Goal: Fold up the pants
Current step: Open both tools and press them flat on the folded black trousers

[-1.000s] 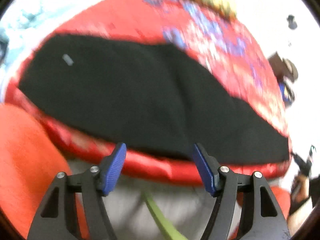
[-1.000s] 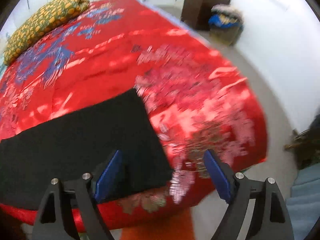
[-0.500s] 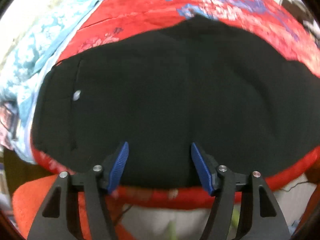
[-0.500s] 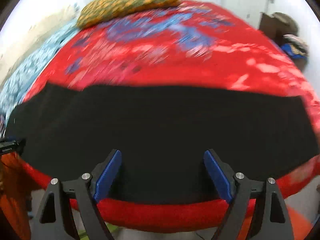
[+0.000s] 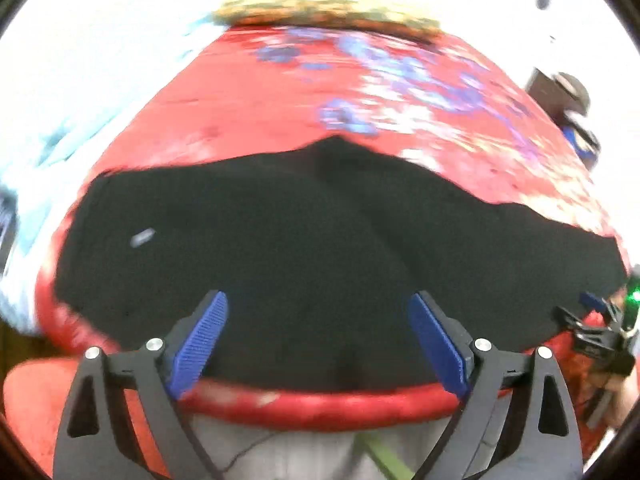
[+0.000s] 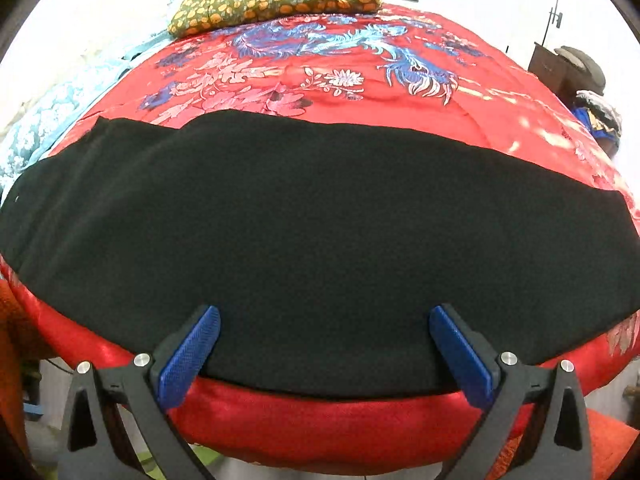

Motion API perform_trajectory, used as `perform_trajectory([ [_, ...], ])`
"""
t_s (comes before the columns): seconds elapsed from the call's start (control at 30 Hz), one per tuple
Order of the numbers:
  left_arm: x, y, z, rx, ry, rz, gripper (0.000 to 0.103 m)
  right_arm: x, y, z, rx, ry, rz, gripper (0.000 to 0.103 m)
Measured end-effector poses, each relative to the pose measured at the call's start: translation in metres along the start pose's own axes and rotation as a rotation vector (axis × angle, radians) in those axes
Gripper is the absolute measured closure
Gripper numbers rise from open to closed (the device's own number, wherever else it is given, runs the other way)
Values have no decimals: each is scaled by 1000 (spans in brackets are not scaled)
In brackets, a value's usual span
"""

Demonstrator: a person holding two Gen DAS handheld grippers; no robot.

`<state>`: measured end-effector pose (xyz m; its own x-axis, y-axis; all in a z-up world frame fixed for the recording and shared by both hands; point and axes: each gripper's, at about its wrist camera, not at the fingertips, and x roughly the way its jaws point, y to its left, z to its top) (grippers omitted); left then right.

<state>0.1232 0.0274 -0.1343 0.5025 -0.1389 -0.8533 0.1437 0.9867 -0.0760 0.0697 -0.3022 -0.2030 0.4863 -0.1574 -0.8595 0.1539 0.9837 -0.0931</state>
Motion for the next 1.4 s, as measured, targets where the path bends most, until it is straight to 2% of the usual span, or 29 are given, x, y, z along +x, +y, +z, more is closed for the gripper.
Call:
perform_trajectory([
  [0.1,22,-42,0,129,20,-28,10,0,-1,-1,-5,-15,4,0],
  [0.2,48,-67,-15,232,72,-10,10,-1,-1,-4,-8,-26,7,0],
  [0.27,64,-71,-28,292,135,15,10,-1,-1,-4,-12,-31,8,0],
  [0.33,63,-66,-34,285,138,0,7,-1,0,-5,-15,-35,5,0],
  [0.47,64,-54,-38,260,196,-13,1,0,1,-5,-17,-40,-2,0],
  [0.63,63,-52,-43,278,235,-5,0,-1,1,-6,-18,-40,-2,0],
  [0.7,65,-49,-46,292,261,5,0,-1,1,-6,-18,-40,-2,0],
  [0.83,61,-55,-58,366,290,82,3,0,1,-6,-18,-40,0,0],
  [0.9,43,-53,-55,312,260,12,4,0,1,-6,-18,-40,0,0],
  [0.97,17,-47,-39,235,178,-68,4,0,1,-6,-18,-41,-1,0],
  [1.03,1,-37,-17,196,95,-78,3,0,1,-7,-18,-42,-1,0],
  [1.1,-5,-18,12,149,27,-40,3,0,1,-7,-19,-42,-1,0],
  [1.23,29,50,63,-16,19,59,3,0,1,-7,-18,-42,-1,0],
  [1.33,59,104,63,-129,50,180,3,-1,1,-7,-18,-45,1,0],
  [1.4,82,135,50,-192,82,256,3,-1,1,-7,-18,-47,1,0],
])
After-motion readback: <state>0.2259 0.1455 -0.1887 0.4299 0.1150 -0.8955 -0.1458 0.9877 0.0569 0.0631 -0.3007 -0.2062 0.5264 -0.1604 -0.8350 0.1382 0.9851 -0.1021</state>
